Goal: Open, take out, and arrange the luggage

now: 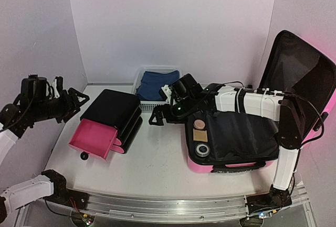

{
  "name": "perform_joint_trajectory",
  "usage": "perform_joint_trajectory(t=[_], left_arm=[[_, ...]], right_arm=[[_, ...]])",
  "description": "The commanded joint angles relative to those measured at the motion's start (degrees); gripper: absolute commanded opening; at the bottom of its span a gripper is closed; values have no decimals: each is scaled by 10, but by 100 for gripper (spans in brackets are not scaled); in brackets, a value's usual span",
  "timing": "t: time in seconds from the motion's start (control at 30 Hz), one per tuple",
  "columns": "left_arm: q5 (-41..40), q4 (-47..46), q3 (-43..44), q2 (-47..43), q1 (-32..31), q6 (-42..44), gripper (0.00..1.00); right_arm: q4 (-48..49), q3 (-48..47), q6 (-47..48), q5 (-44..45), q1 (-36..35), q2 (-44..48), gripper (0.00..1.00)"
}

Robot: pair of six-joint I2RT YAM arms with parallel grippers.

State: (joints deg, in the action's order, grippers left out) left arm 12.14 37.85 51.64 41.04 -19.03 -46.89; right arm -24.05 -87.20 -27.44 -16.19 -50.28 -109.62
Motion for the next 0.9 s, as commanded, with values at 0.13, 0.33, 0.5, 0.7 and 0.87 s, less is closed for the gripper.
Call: perform_joint_trajectory(t=[0.13, 0.33, 0.5, 0.7, 0.87], left_arm=[[-41, 258, 141, 129, 37, 234, 64], [106, 164, 135, 171, 218, 297, 68], [216, 23, 144, 253, 263, 274, 71], [195, -7, 200, 387, 264, 289, 66], [227, -18, 200, 431, 263, 286, 60]], right_arm=[[-47, -97, 94, 20, -70, -40, 98], [-60, -110, 195, 69, -161, -51, 98], [-82, -136, 242, 58, -216, -74, 95], [-75, -188, 269, -23, -267, -115, 73], [-54, -262, 269, 57, -292, -187, 64]])
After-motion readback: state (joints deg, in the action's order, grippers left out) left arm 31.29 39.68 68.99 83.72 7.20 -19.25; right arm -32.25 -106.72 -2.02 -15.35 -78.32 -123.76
